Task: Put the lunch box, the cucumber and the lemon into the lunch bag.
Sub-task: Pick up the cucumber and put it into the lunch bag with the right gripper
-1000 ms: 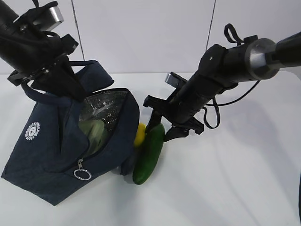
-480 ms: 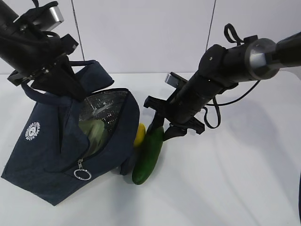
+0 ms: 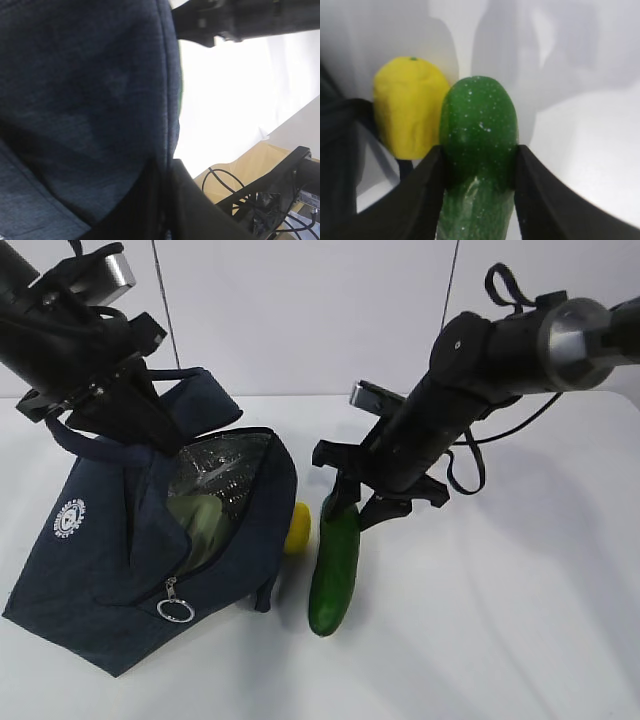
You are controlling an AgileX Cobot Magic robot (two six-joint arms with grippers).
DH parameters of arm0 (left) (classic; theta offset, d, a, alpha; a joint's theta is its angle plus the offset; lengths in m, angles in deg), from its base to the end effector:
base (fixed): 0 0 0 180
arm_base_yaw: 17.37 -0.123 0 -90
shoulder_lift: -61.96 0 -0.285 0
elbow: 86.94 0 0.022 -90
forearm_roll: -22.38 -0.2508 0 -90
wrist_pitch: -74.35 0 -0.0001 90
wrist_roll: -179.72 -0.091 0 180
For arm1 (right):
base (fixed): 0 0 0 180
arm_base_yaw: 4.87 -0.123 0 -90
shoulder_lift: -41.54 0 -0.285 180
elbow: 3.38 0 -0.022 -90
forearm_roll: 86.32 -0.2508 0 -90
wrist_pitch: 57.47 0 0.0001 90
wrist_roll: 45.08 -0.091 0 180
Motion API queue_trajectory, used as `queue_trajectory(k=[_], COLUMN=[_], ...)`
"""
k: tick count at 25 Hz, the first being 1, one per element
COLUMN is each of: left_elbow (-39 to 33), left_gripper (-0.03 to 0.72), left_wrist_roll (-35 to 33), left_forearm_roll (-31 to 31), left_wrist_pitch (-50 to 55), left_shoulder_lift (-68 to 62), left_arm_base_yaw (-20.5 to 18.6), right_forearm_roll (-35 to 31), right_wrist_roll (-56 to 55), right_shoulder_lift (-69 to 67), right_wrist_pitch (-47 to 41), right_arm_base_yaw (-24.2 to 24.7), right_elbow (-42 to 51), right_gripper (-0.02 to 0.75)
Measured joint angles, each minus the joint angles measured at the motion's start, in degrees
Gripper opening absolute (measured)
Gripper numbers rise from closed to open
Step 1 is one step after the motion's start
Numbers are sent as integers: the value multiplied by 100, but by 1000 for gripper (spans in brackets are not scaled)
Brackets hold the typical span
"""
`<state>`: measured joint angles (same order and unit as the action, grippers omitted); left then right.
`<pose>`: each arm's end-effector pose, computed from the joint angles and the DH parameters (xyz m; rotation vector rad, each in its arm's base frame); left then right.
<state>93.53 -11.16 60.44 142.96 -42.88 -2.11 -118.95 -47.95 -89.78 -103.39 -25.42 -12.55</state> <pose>0.3113 -0.1391 0.2847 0.3537 2.8751 -0.9534 0.3963 0.1862 0.1419 0.0749 2.9485 0.7195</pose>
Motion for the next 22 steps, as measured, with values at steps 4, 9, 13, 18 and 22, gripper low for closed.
queue_trajectory(k=[4,9,13,18,22], left_elbow=[0,0,0,0,0], left_gripper=[3,3,3,3,3], left_wrist_roll=[0,-4,-4,-13,-13], left_forearm_roll=[0,0,0,0,0], left_wrist_pitch=[-4,-13,-13,-13,-13], left_shoulder_lift=[0,0,0,0,0], left_arm_base_yaw=[0,0,0,0,0], right_forearm_roll=[312,496,317,-835,-1903], right_wrist_roll=[10,36,142,934,1698], right_shoulder_lift=[398,829,1169,1339,1339], right_wrist_pitch=[-37,-147,-208,-491,-559], right_arm_base_yaw=[0,0,0,0,0], right_elbow=[0,0,0,0,0], right_gripper=[305,305,305,305,305])
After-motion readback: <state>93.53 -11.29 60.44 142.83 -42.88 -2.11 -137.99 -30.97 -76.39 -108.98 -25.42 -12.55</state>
